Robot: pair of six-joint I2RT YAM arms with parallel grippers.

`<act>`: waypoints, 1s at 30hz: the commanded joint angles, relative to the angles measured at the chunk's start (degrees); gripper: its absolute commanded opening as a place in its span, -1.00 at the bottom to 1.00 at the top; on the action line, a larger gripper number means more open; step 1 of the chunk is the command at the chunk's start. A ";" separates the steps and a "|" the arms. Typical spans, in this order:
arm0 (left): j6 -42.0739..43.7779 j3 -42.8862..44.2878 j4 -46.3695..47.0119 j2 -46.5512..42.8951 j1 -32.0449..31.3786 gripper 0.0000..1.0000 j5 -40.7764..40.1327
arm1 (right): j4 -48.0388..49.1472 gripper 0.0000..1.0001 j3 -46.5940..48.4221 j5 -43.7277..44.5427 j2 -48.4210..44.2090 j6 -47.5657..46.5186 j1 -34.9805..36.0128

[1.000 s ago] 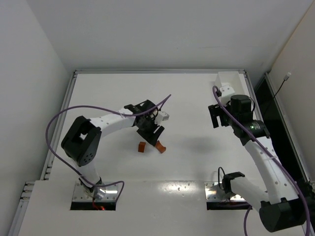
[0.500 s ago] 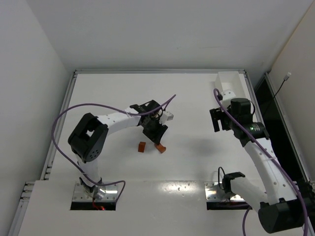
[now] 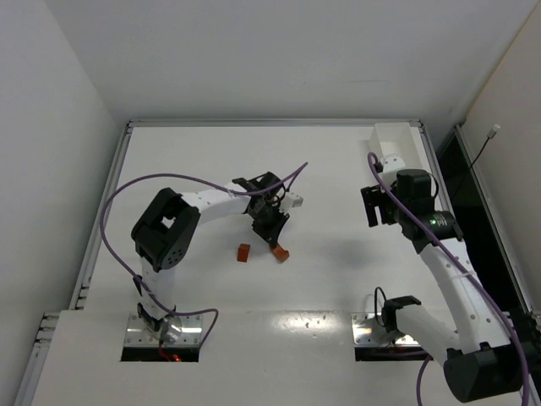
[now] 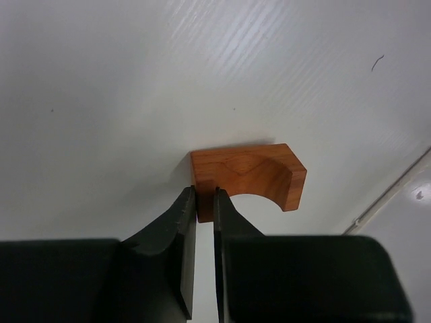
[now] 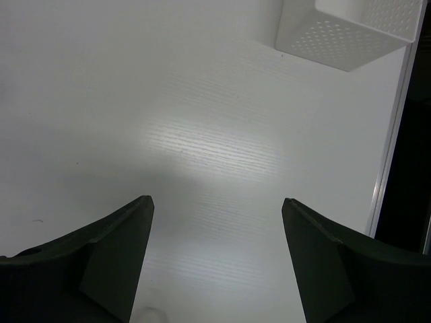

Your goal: Build the wood block tower

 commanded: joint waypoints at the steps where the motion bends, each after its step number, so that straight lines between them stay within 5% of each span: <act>1: 0.26 3.56 -0.79 0.35 -0.66 -1.00 3.69 | 0.89 0.47 0.08 -1.00 -1.85 0.61 -0.27; 6: 2.80 7.25 -3.94 -0.88 2.67 -1.00 21.94 | 2.02 0.45 -1.75 -17.59 -4.84 -4.04 -0.27; 13: 1.14 12.36 -6.33 -1.66 9.17 -1.00 49.55 | 18.72 0.50 -10.99 -43.52 -16.27 -4.05 -0.27; 15: -0.87 11.23 -2.66 -2.81 11.28 -1.00 57.29 | 20.04 0.50 -11.70 -49.33 -16.27 -4.05 -0.27; 18: -14.73 4.20 12.10 -4.56 13.14 -1.00 70.21 | 22.76 0.50 -11.17 -54.79 -14.70 -4.05 -0.27; 21: -6.28 7.78 -1.69 -4.04 16.19 -1.00 72.17 | 28.20 0.41 -11.87 -56.47 -13.20 -2.64 0.34; 30: -8.61 10.86 -3.44 -4.74 21.48 -1.00 72.17 | 45.26 0.25 -14.16 -65.86 -3.27 2.81 4.73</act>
